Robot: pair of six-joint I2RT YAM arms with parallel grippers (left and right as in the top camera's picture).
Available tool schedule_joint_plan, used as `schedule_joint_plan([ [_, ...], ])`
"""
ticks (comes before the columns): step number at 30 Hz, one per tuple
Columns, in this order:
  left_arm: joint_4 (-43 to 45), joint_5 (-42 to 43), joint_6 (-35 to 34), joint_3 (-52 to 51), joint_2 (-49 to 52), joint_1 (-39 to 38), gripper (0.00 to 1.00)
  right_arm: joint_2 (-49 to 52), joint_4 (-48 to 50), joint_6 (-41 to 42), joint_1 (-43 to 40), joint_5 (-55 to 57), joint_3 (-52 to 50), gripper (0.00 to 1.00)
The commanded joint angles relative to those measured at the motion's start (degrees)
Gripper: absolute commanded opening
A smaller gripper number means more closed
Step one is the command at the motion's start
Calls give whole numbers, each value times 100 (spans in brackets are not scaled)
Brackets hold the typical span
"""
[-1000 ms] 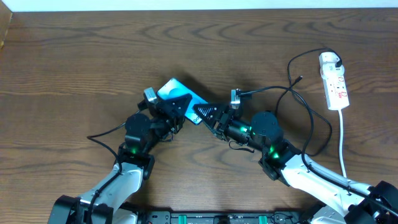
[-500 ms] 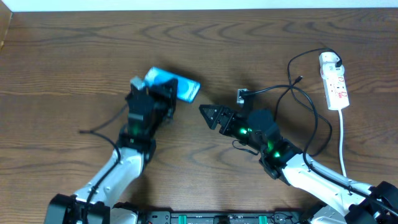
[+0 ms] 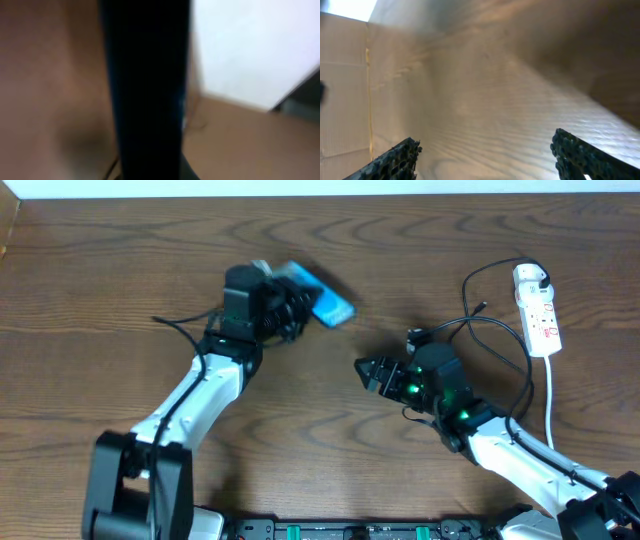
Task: Plug charger to phone and switch on socket
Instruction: 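Open the right gripper and hold the phone upright with the left, then move the right gripper to the black cable near the power strip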
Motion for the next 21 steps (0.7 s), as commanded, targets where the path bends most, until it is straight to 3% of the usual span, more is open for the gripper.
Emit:
schedule_joint_plan([
  [1,-284,1641,734,83,59,20,7,-57,-175,-525,-304,-911,50,86],
  [7,-376,2691,1526,83,61,20,7,-181,-402,-1480,-1088,-2385,52,99],
  [12,-374,2686,1794,83,61,20,7,-918,-442,-1753,-1871,-2667,70,99],
  [16,-376,2686,1794,83,61,20,7,-1709,-1067,-1794,-2048,-1283,214,99],
  [21,-374,2688,1794,83,61,20,8,-2269,-3268,-1679,-2041,1497,968,99],
])
